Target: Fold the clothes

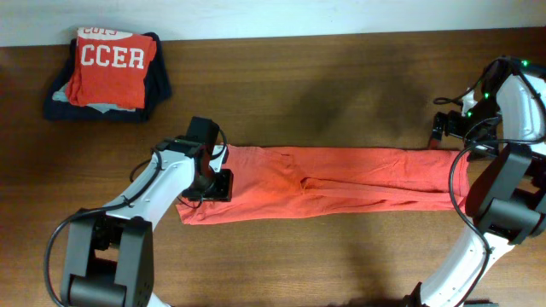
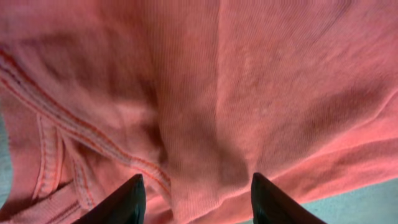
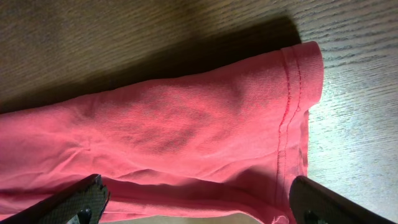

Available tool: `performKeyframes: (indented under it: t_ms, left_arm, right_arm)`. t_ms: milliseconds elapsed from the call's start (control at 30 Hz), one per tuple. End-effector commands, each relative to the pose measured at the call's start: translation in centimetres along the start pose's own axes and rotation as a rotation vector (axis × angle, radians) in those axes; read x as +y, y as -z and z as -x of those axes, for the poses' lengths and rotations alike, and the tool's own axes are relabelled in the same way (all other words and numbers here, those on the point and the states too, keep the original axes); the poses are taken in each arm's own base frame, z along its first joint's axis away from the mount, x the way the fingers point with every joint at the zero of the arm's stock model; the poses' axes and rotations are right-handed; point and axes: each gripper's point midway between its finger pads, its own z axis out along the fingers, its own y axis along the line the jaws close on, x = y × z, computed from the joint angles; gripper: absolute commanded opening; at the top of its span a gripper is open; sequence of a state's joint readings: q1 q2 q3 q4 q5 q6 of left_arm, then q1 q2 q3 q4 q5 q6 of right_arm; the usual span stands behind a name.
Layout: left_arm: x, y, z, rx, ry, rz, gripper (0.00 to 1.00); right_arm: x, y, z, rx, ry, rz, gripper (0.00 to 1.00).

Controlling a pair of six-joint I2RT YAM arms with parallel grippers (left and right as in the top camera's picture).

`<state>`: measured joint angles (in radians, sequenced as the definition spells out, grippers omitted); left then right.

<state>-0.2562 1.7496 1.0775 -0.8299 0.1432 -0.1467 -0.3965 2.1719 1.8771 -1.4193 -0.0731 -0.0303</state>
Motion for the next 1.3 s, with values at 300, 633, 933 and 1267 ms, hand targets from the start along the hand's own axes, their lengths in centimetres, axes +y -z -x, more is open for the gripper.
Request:
performKeyframes:
  t_ms: [300, 633, 933, 1267]
  left_arm:
    - [0.0, -1.1, -0.7, 0.013, 0.001, -0.017, 0.61]
    - [0.2, -1.9, -1.3, 0.021, 0.003, -0.015, 0.07]
    - [1.9, 0.1, -1.3, 0.061, 0.036, 0.059, 0.01]
    - [3.5, 1.3, -2.0, 0.106, 0.048, 0.148, 0.01]
  right_arm:
    - [0.0, 0.5, 0.3, -0.018, -0.002, 0.002, 0.99]
    - [-0.1, 0.5, 0.3, -0.018, -0.002, 0.002, 0.99]
    - [-0.1, 0.5, 0.3, -0.018, -0.002, 0.002, 0.99]
    - [0.0, 0.5, 0.3, -0.018, -0.002, 0.002, 0.99]
